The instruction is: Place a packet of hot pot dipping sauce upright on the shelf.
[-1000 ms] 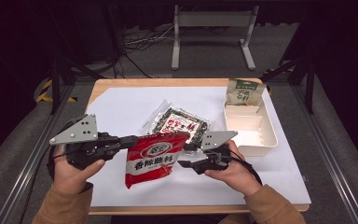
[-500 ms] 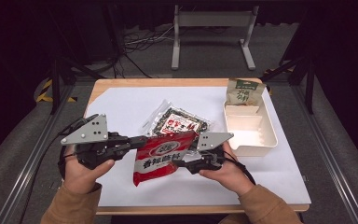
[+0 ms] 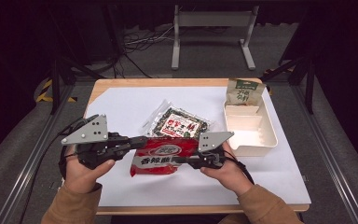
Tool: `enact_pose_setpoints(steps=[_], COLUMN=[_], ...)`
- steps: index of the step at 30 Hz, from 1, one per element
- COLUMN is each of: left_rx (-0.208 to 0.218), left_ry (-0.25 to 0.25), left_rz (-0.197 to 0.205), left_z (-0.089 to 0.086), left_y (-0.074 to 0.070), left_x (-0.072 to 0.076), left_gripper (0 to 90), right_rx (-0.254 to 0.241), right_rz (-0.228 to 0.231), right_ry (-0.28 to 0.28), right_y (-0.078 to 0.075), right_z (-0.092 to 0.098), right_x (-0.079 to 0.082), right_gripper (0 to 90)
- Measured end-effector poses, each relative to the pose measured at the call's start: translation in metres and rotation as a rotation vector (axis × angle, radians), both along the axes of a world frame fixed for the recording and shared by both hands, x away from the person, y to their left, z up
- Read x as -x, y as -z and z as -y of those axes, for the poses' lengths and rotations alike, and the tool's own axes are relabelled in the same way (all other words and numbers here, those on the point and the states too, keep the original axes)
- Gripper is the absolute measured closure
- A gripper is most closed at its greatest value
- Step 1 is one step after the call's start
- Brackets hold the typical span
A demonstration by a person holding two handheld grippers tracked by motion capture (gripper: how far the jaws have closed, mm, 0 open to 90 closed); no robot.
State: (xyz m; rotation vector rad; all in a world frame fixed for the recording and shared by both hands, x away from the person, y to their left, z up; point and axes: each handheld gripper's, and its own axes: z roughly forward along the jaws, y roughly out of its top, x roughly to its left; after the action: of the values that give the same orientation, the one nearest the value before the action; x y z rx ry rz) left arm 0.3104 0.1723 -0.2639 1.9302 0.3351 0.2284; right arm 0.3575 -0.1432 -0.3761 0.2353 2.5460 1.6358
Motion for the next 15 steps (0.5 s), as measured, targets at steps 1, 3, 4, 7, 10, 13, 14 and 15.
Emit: enact_pose_setpoints(steps=[1,3,4,7,10,13,14,15], left_rx=[0.003,0.007,0.008,0.011,0.015,0.014,0.015,0.015], left_ry=[-0.002,-0.002,-0.002,-0.005,-0.002,-0.002,-0.005,-0.008], left_rz=[0.001,-0.002,-0.001,-0.005,0.001,0.005,0.004,0.004], left_z=[-0.001,-0.001,-0.002,-0.003,-0.004,-0.004,-0.005,-0.005], left_y=[0.000,0.001,0.001,0.001,0.000,0.000,0.000,0.001], left_x=[-0.001,-0.001,-0.002,-0.001,-0.001,0.000,0.000,0.000], left_gripper=[90.0,90.0,90.0,90.0,90.0,90.0,90.0,90.0], right_rx=[0.004,0.008,0.012,0.020,0.024,0.037,0.040,0.045], right_rz=[0.001,-0.005,-0.006,-0.007,-0.013,-0.012,-0.015,-0.018], right_ry=[-0.004,-0.012,-0.015,-0.021,-0.025,-0.030,-0.031,-0.033], right_y=[-0.001,-0.003,-0.004,-0.007,-0.012,-0.017,-0.019,-0.021], right_z=[0.001,0.002,0.003,0.004,0.006,0.009,0.010,0.012], right_x=[0.000,-0.001,-0.001,0.000,0.001,0.002,0.002,0.002], right_gripper=[88.1,89.0,89.2,89.4,89.5,89.6,89.6,89.6])
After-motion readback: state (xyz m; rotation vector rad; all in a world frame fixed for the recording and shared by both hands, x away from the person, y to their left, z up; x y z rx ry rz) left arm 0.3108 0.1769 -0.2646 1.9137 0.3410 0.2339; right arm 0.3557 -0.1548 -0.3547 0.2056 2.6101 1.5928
